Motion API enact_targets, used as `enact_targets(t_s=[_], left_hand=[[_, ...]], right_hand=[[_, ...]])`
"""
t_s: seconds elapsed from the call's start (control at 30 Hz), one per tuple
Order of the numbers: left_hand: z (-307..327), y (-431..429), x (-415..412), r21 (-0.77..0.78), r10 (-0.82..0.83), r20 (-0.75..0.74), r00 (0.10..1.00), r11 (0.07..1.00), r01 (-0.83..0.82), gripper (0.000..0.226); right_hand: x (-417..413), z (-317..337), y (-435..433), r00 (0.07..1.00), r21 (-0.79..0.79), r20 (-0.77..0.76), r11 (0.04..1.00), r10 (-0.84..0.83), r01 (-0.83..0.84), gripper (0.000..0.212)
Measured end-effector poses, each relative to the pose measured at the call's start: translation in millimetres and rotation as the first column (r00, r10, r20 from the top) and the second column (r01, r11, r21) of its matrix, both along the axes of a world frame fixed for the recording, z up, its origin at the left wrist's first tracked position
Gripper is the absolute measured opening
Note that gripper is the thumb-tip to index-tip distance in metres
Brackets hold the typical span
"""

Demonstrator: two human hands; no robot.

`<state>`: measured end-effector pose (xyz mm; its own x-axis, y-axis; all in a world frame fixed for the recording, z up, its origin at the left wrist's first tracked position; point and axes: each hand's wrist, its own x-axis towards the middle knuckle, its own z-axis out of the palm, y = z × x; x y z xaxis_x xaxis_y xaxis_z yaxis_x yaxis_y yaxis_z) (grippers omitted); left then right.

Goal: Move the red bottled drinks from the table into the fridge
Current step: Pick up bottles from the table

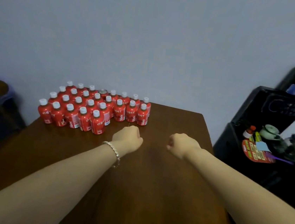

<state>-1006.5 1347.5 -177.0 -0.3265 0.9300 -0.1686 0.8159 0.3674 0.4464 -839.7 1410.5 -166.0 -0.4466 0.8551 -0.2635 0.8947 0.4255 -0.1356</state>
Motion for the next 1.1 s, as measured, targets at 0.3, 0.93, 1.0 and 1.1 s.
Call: enact_targets(t_s=[0.3,0.93,1.0,1.1], left_hand=[[-64,161,-137,0.033,0.026,0.059,0.998,0.999,-0.028,0.049],[-210,276,-227,0.444,0.127,0.35,0.928,0.85,-0.284,0.025],[-210,265,-229,0.437,0.033,0.382,0.924,0.874,-0.211,0.024],[-208,252,-228,0.394,-0.15,0.452,0.879,0.918,-0.046,0.033]], right_hand=[[-136,-66,145,0.97,-0.117,-0.189,0.984,-0.151,0.131,0.037],[-217,-205,290,0.686,-0.189,-0.64,0.937,-0.345,0.294,0.039],[-213,-204,282,0.724,-0.183,-0.626,0.957,-0.289,0.223,0.04],[-210,-205,267,0.754,-0.203,-0.632,0.977,-0.177,0.059,0.048]])
